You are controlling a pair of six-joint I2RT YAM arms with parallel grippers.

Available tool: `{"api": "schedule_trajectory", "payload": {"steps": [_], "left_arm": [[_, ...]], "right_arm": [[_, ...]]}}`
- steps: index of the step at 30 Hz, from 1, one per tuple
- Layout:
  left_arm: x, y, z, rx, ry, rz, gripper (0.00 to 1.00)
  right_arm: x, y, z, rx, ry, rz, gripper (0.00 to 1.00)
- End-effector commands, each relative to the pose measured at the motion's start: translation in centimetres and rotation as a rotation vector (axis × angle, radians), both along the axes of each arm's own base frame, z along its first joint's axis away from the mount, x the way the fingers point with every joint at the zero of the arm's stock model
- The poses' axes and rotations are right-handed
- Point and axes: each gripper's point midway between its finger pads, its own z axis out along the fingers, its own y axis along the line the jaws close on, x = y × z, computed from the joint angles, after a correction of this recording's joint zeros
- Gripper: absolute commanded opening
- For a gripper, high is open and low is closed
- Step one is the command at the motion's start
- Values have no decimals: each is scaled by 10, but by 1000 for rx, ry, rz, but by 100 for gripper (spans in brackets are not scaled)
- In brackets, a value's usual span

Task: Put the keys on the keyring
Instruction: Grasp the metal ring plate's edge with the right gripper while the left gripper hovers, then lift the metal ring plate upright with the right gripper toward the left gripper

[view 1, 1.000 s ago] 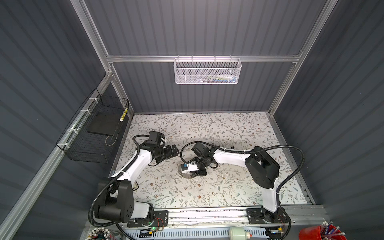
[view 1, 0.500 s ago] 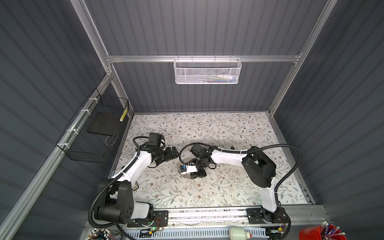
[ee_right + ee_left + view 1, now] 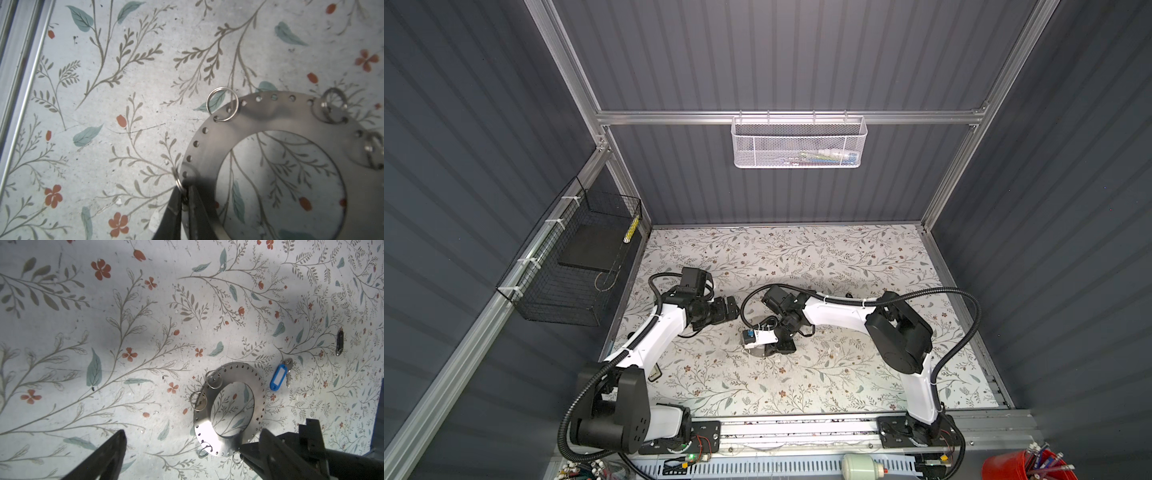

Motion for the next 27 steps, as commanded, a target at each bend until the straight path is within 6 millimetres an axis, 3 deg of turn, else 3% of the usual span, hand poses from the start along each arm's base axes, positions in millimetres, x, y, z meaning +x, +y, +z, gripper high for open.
{"api": "schedule_trajectory", "payload": {"steps": [1, 8, 12, 16, 23, 27], "left_arm": [[-9, 4, -2, 28, 6, -20, 100], [-10, 6, -1, 38, -5, -27, 100], [-4, -1, 17, -1, -111, -62, 100], [4, -3, 52, -5, -296, -106, 100], [14, -14, 120, -37, -597, -185, 98], [9, -36, 158, -120, -790, -324, 95]], "right_arm": [[-8, -1, 1, -21, 30, 21, 9], [-8, -2, 5, -20, 27, 18, 2], [-7, 1, 21, 26, 22, -16, 0], [3, 3, 55, 141, -1, -75, 0], [26, -2, 149, 501, 110, -170, 0], [38, -6, 172, 568, 116, -207, 0]]}}
